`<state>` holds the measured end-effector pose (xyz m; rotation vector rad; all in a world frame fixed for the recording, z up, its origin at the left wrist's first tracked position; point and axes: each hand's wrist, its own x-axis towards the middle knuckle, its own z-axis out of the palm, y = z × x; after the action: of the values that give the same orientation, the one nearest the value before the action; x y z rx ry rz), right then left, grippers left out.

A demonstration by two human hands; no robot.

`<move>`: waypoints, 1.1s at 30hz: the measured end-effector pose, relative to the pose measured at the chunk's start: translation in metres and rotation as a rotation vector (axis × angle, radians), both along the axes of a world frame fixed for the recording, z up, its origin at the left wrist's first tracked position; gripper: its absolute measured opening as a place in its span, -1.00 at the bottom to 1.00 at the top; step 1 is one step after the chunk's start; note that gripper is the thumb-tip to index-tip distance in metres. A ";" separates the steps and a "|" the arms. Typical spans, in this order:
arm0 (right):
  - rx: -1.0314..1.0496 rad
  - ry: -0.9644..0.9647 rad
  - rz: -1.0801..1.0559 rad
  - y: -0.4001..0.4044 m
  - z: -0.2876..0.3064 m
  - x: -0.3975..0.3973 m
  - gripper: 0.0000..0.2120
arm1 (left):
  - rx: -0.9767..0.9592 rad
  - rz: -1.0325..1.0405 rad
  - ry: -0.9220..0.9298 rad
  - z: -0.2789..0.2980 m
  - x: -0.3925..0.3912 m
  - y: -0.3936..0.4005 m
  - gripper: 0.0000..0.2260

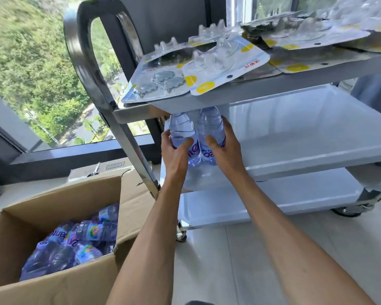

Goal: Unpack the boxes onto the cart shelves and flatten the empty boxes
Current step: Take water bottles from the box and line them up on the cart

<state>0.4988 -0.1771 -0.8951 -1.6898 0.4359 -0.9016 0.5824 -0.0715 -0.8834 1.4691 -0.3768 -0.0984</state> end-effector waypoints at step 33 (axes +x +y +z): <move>-0.069 -0.048 0.028 -0.045 -0.005 0.064 -0.42 | -0.080 0.369 -0.251 -0.029 0.025 -0.052 -0.69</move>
<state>0.5624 -0.2218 -0.9005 -1.7294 0.3513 -0.9445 0.6078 -0.1234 -0.9126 1.4518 -0.3018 0.3949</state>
